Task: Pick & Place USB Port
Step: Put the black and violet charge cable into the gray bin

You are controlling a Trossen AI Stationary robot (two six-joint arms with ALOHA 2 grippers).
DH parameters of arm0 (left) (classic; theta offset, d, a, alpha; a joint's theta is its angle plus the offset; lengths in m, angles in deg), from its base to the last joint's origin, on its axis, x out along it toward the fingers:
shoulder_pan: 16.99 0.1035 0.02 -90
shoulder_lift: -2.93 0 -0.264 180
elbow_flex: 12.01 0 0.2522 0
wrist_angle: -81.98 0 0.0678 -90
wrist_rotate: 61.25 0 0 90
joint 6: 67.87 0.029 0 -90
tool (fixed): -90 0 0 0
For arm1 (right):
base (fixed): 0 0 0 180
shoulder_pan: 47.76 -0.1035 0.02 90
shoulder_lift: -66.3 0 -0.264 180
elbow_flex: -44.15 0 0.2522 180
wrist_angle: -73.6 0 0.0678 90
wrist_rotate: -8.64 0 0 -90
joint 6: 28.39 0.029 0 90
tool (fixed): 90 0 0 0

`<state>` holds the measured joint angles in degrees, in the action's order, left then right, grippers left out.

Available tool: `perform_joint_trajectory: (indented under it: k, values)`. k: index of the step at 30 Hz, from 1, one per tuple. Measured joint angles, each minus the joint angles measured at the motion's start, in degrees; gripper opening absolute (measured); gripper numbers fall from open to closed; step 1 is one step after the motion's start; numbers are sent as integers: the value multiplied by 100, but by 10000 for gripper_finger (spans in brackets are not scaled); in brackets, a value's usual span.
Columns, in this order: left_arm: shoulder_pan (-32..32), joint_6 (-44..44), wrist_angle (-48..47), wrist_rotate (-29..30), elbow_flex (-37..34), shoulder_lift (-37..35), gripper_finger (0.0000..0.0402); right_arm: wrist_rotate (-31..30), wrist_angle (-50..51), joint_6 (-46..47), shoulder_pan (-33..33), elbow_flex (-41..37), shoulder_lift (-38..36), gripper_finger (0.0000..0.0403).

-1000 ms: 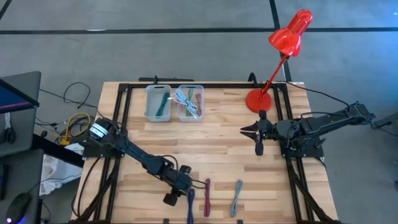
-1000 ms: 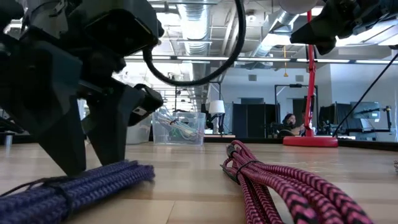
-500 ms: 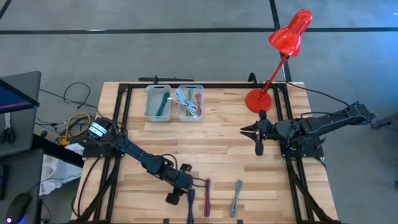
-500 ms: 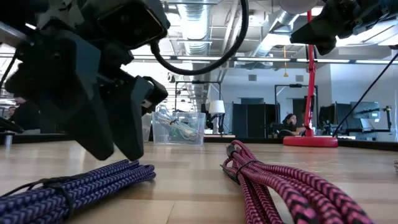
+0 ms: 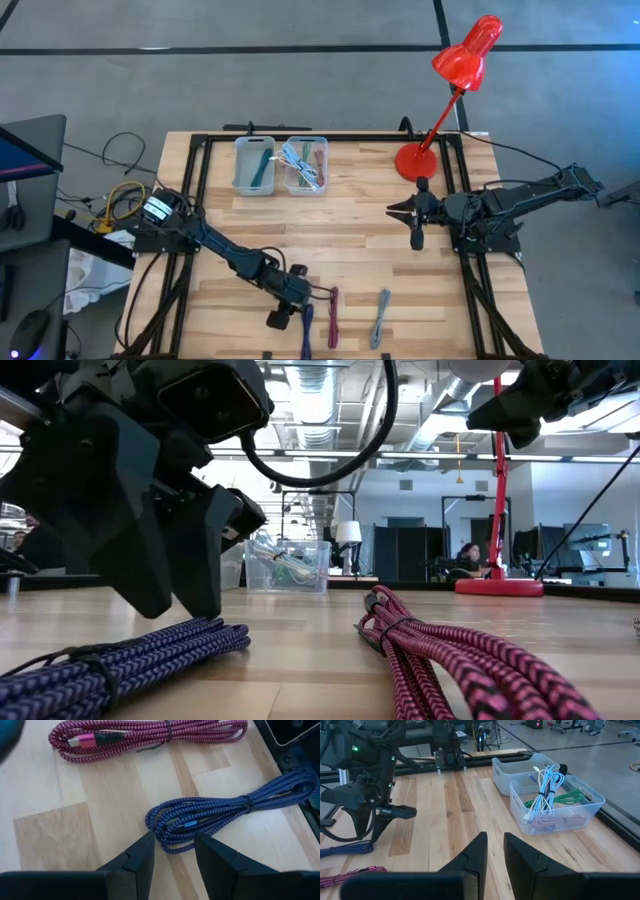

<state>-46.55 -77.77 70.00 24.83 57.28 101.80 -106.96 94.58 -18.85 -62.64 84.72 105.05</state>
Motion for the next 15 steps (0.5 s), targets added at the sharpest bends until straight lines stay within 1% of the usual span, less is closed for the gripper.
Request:
perform_joint_trajectory:
  k: [4, 8, 10, 13, 15]
  values:
    - [5, -5, 36, 1, 2, 103, 139, 1, 0, -2, 0, 0, 0, 58]
    - [10, -265, 385, -83, 25, 470, 139, 2, 2, -2, 0, 0, 0, 58]
    - [16, -251, 555, -180, 43, 619, 139, 0, 0, -2, 0, 0, 0, 58]
    - [58, -204, 629, -224, 37, 643, 134, 0, 2, -2, 0, 0, 0, 58]
    - [103, -202, 624, -240, 28, 573, 122, 0, 2, -2, 0, 0, 0, 58]
